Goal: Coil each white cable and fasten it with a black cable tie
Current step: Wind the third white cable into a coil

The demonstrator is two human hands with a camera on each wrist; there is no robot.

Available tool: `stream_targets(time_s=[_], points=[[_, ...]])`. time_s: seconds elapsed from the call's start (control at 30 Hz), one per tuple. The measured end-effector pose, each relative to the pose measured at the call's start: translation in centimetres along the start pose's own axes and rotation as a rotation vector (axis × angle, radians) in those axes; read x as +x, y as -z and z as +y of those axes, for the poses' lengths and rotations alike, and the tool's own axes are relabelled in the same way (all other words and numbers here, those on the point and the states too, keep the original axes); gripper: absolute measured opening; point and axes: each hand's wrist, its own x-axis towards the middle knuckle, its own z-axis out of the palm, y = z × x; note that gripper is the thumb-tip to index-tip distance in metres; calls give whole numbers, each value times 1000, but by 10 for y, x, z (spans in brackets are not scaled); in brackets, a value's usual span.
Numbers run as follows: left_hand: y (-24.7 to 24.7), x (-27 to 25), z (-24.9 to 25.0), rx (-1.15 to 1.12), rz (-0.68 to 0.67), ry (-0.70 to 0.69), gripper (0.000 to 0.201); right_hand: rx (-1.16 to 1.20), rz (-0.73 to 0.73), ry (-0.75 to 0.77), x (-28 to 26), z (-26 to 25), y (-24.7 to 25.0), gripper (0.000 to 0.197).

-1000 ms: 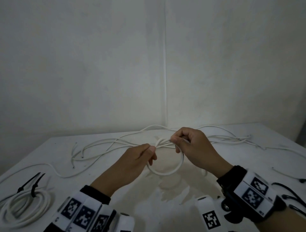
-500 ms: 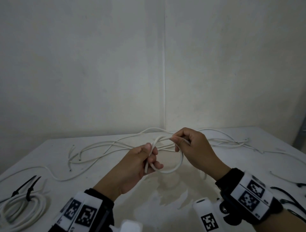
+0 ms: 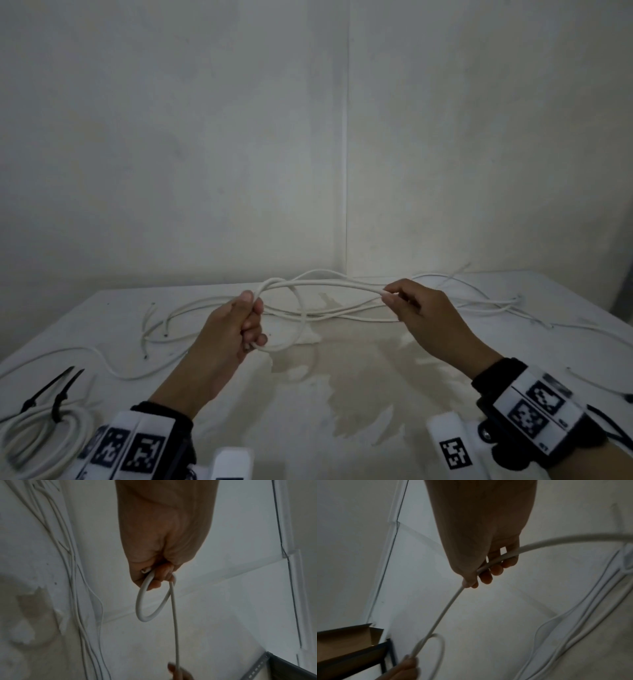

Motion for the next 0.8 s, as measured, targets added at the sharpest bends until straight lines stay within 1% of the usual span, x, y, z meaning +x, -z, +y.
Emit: stream_targets(time_s=[0.1, 0.17, 0.2, 0.27, 0.3, 0.4, 0.47, 0.53, 0.7, 0.8], points=[[14, 7, 4, -54, 56, -23, 35, -92, 34, 19, 5, 19, 6, 17], [18, 10, 7, -68, 73, -47, 35, -225, 21, 57, 9, 25, 4, 12], [18, 10, 7, -63, 78, -62, 35, -328, 40, 112, 10, 26, 0, 20], [17, 11, 8, -31, 87, -96, 35, -518, 89, 307, 12, 27, -12, 43], [16, 11, 9, -3, 91, -114, 35, -589, 64, 413, 11, 26, -19, 45], [16, 12, 11, 81, 105, -151, 36, -697, -24, 621, 8, 15, -39, 28], [16, 12, 11, 116, 107, -166, 35, -704, -61, 699, 3, 0, -49, 26], [15, 11, 9, 142, 95, -182, 35, -664, -71, 754, 1, -9, -56, 23], [3, 6, 0, 189, 37, -183, 35, -573, -120, 842, -7, -35, -72, 18], [-2, 4, -4, 213, 11, -171, 35, -487, -105, 864, -10, -50, -77, 20]])
